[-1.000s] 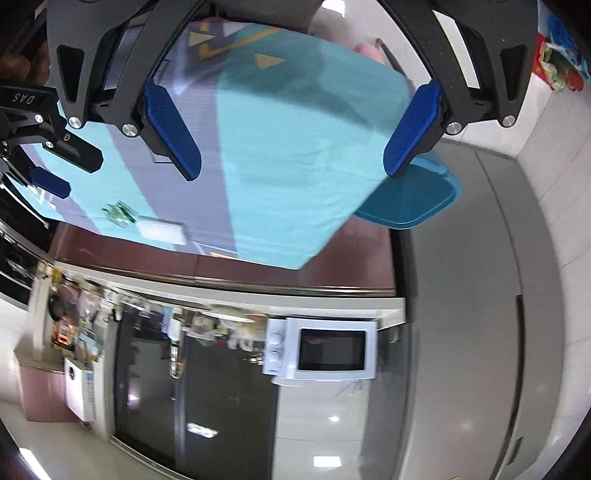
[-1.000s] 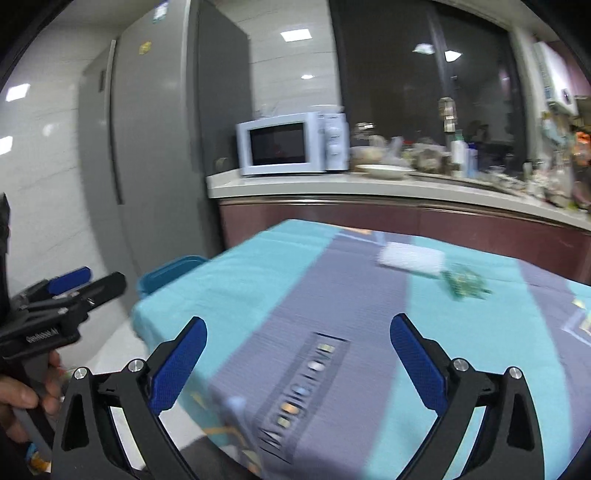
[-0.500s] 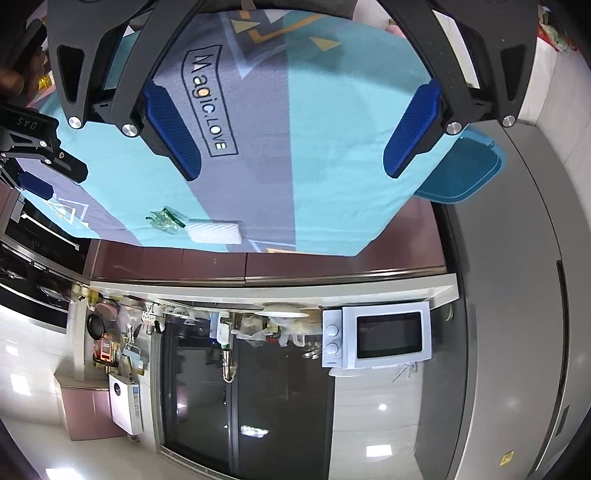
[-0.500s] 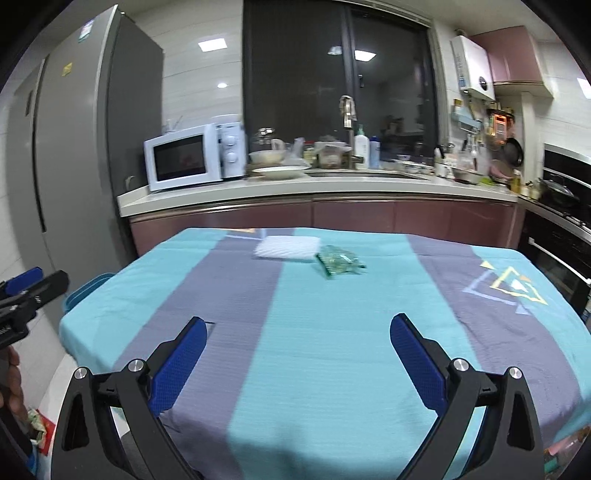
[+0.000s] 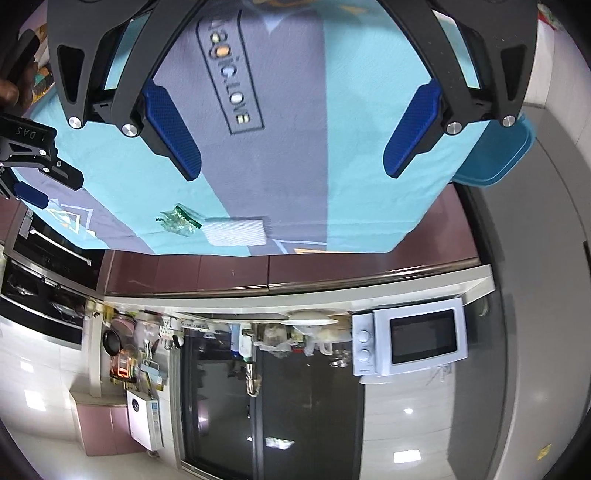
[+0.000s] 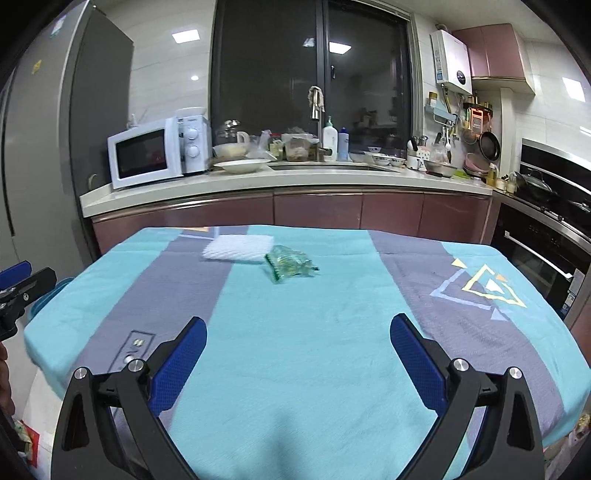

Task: Collect trash
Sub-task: 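Move both open tools back over the table toward the foam net and wrapper, then close the left tool on the white foam net while the right tool grasps the clear wrapper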

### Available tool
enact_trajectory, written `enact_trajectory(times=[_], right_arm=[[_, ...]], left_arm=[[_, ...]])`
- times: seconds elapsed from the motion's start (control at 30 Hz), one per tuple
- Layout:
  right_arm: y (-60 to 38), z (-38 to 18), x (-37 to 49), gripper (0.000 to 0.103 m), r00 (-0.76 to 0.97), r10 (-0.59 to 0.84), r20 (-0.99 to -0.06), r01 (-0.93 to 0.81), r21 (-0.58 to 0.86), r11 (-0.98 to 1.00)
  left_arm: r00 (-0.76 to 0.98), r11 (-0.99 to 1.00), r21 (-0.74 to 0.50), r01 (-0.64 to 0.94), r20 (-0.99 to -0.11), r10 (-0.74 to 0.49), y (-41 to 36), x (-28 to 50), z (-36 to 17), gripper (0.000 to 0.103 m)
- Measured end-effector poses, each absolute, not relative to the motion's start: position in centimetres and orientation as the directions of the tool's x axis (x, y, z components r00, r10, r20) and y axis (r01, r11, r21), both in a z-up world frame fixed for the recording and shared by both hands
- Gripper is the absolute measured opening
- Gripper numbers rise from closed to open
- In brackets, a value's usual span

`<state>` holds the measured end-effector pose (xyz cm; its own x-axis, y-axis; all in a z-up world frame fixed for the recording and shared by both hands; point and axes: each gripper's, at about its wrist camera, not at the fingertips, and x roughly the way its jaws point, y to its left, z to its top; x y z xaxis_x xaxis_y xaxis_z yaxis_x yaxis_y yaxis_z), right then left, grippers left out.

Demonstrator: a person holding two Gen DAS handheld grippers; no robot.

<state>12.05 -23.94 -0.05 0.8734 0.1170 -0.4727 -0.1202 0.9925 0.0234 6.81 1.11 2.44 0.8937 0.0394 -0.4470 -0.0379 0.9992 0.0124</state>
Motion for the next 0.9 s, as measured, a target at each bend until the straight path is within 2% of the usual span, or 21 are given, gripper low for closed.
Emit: enact_trajectory(times=[0.4,0.9], right_arm=[[-24.2,0.1,19.9,0.096,0.847,0.107,-0.52,-0.123,0.003,0.992],[-22.9,-1.2,29.4,0.096,0.793,0.127,-0.596,-0.168,-0.014,0.986]], left_arm=[[0.866,0.998,0.055,0.014,-0.5,0.016,-2.0,17.6,2.4,0.097],[0.803,0.996,0.084,0.033,-0.596,0.024,-3.5,32.6,-0.2,0.097]])
